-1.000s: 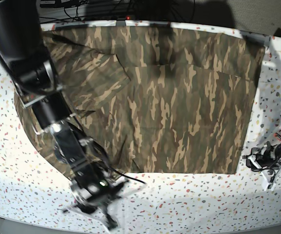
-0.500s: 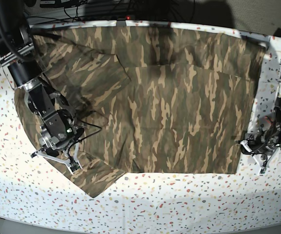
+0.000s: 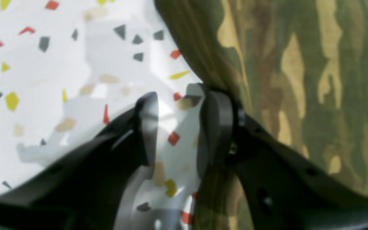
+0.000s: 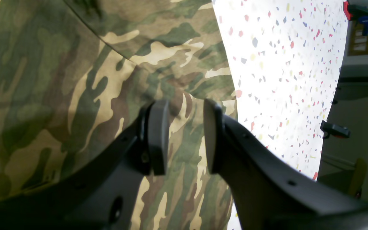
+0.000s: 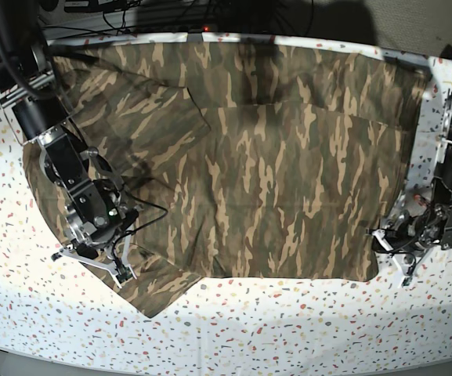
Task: Fold the T-shirt properly
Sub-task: 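Lower both grippers and grasp the hem corners of the shirt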
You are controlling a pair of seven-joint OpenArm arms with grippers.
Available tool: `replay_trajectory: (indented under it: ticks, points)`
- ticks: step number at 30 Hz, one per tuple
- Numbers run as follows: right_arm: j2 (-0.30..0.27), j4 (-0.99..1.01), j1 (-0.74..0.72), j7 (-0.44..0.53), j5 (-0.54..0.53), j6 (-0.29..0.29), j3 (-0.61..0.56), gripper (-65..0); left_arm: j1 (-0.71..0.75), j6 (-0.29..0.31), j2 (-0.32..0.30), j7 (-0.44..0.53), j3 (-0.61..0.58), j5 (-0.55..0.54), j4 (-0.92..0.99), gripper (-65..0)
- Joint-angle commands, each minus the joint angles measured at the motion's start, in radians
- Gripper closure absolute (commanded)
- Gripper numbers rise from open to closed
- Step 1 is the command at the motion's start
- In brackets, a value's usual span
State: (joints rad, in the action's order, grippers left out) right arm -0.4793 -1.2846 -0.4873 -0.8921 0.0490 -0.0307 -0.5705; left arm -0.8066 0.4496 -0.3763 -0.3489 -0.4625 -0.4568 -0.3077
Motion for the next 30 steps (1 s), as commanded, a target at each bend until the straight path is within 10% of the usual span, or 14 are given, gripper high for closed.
replay_trajectory:
  ticks: [1, 30]
  points:
    - [-0.011, -0.017, -0.031, 0.008, 0.018, 0.009, 0.008, -19.1, -0.047, 0.005, -0.013, 0.017, 0.005, -0.008, -0.016, -24.7]
    - [-0.011, -0.017, -0.031, 0.005, 0.019, 0.009, 0.008, -19.1, -0.007, 0.090, 0.036, -0.096, 0.005, -0.191, -0.053, -24.7]
